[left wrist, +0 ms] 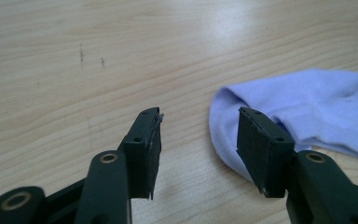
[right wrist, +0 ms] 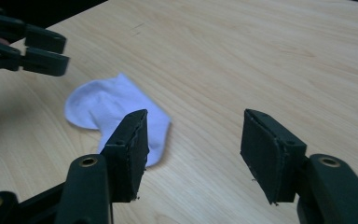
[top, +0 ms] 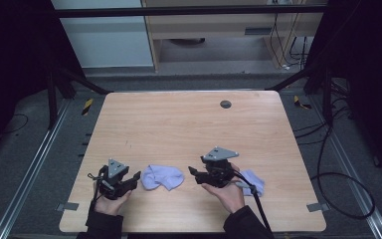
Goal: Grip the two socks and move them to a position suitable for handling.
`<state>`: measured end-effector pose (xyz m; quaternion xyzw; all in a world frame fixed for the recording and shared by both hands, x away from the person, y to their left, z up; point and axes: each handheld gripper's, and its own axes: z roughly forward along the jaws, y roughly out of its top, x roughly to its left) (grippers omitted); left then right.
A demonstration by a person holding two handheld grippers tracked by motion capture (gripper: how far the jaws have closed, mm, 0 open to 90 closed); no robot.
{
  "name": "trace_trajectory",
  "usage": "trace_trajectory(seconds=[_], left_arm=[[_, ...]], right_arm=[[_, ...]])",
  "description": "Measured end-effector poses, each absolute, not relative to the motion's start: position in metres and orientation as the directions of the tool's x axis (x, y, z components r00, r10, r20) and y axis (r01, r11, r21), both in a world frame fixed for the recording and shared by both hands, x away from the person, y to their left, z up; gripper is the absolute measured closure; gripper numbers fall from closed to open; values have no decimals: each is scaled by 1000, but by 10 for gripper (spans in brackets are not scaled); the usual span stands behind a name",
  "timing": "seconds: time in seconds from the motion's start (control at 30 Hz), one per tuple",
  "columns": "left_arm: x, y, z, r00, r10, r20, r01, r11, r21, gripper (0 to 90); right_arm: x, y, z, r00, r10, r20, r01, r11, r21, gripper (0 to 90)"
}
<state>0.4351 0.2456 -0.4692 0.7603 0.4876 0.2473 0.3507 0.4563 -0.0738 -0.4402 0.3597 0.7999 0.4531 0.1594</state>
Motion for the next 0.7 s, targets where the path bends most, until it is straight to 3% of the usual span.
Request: trace_trajectory(seconds=[0.7], left_arm=[[450, 232, -489, 440, 898, 10, 634, -319, 705, 654]], right_arm=[[451, 9, -483, -787, 615, 41, 431, 501, 751, 568]])
